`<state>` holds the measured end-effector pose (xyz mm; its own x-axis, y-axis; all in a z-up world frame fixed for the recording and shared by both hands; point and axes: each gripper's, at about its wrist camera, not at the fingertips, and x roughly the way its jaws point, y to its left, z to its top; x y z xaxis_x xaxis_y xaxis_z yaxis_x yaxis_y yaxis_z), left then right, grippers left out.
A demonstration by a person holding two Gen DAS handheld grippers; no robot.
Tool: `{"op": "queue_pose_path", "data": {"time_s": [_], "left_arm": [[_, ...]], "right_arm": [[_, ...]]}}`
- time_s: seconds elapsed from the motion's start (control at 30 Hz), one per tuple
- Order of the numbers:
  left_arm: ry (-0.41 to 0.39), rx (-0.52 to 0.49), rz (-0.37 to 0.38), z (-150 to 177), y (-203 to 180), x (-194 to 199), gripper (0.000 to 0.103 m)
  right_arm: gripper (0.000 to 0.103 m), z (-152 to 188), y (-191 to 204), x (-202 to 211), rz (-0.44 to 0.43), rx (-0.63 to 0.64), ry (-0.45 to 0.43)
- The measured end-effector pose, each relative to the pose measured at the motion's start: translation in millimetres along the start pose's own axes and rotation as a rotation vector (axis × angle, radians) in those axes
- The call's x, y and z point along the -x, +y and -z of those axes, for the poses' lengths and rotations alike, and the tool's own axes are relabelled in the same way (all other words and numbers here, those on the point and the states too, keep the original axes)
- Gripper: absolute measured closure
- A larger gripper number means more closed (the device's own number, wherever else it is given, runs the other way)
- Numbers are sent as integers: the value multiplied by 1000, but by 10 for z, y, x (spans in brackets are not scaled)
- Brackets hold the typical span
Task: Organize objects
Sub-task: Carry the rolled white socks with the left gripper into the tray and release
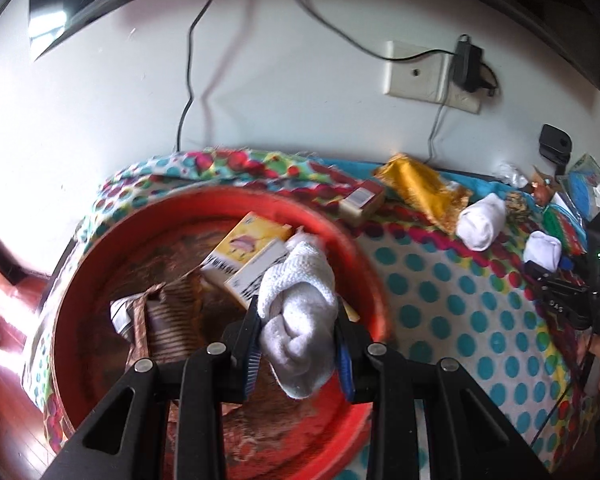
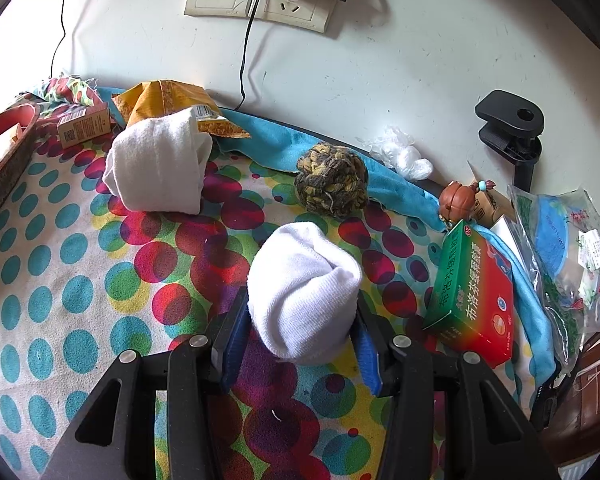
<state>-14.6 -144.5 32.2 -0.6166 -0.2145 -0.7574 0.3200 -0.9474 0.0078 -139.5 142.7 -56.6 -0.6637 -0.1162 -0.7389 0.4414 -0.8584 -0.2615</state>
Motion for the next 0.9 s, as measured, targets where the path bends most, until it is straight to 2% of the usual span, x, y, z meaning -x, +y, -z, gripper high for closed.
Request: {"op": "queue_pose_path", "data": {"time_s": [0.2,0.57,0.9], "left_arm": [[31,30,-16,107,217,-110,72],[53,52,-24,159,348,-192,69],[58,42,-107,239,304,-214,65]], "right_arm": [[58,-6,-6,13,10,9,-1],[58,-1,-3,26,13,13,-2],[57,0,-5,37,16,16,-3]]}}
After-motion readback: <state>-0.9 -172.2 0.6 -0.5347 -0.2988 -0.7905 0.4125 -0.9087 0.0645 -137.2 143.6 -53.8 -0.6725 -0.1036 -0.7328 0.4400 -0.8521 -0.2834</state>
